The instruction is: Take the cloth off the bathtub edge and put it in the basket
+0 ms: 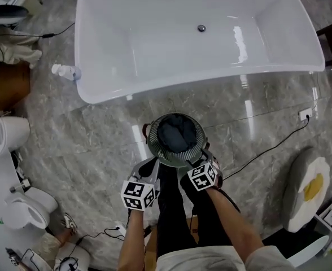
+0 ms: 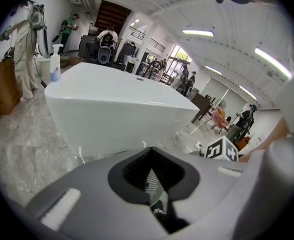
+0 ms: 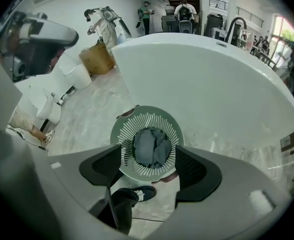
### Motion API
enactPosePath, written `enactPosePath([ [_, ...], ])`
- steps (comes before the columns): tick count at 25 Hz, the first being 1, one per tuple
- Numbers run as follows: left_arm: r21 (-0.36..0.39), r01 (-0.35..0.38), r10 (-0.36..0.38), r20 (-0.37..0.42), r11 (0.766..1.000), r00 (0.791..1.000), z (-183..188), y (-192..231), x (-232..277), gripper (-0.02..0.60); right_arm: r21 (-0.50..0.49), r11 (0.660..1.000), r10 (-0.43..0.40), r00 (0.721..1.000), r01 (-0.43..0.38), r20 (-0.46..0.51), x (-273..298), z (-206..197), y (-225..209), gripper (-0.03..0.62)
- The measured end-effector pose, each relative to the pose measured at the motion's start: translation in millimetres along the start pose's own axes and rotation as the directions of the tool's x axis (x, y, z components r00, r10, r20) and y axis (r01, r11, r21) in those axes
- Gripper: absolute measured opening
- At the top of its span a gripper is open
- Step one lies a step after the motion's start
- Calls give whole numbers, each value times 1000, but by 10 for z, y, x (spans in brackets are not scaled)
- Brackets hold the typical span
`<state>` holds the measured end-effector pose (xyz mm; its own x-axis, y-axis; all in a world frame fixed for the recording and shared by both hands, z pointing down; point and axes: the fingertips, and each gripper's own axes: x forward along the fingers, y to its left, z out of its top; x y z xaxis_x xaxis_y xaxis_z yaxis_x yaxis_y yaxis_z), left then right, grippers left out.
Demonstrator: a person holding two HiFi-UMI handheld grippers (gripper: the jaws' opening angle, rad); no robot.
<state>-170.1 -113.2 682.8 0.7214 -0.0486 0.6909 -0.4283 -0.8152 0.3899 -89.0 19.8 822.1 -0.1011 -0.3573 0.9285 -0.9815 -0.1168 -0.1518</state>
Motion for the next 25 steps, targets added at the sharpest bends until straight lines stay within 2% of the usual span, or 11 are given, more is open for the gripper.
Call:
enactPosePath([
  [5, 13, -15, 15, -36, 1000, 999, 87, -217, -219, 57, 18, 1000, 9, 998, -11, 69, -687, 167, 90, 311],
  [8, 12, -18, 18, -21, 1000, 1000, 202, -381, -413, 57, 20, 1000, 12, 993, -15, 119, -1072, 287, 180, 311],
  [13, 5, -33, 33, -2, 999, 999, 339, -625, -738, 57, 126, 991, 9, 980, -35, 200, -1658, 408, 228, 311],
  [17, -16, -47, 48, 21, 999, 999, 367, -854, -1045, 57, 140, 989, 10, 969, -46, 248, -2159, 471, 250, 311],
  [21, -31, -58, 60, 55, 998, 997, 436, -1003, -1282, 57, 131, 989, 23, 946, -68, 324, -2521, 601, 326, 311],
  [25, -4, -59, 59, 78, 998, 995, 529, -1159, -1401, 57, 116, 990, 34, 921, -85, 388, -2779, 699, 400, 311],
])
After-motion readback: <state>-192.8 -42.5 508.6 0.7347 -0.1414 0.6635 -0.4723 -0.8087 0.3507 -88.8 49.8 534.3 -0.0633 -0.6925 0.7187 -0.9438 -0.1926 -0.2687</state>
